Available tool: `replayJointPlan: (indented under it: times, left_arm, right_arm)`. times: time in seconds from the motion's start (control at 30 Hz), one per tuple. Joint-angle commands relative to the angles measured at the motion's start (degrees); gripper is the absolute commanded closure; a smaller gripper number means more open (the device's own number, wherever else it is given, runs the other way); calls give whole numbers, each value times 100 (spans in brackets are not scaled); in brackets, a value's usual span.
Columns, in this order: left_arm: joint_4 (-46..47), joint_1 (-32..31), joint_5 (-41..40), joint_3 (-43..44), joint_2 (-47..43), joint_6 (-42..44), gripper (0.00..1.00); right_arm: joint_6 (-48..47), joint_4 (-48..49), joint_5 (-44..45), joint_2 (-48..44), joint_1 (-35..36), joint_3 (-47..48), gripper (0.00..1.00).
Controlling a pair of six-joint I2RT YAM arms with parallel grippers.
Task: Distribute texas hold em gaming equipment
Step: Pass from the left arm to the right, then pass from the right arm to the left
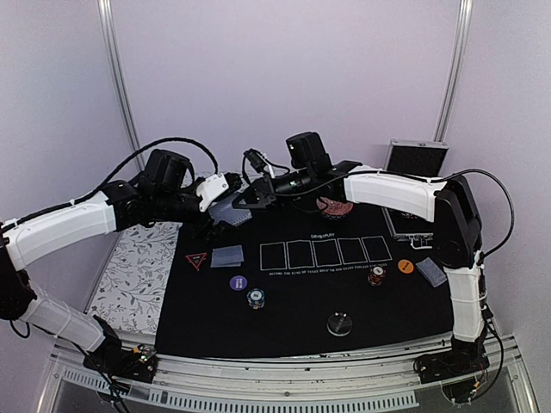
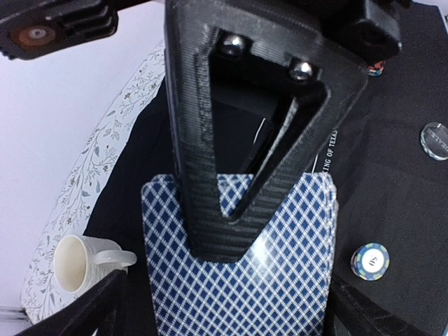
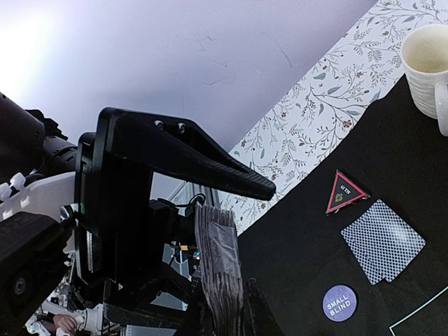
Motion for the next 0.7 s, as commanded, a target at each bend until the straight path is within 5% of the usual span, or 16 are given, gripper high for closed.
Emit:
replayJointPlan:
  times: [0.0, 0.23, 0.67]
  left_arm:
    - [142, -12, 93, -81, -29, 66, 7]
    - [192, -8, 95, -163, -48, 121, 8]
    - [190, -8, 121, -92, -72, 52, 35]
  right_arm:
    - [58, 163, -166, -283, 43, -140, 98]
    - [272, 577, -251, -362, 36, -288, 98]
    - [325, 590, -93, -518, 36, -529, 93]
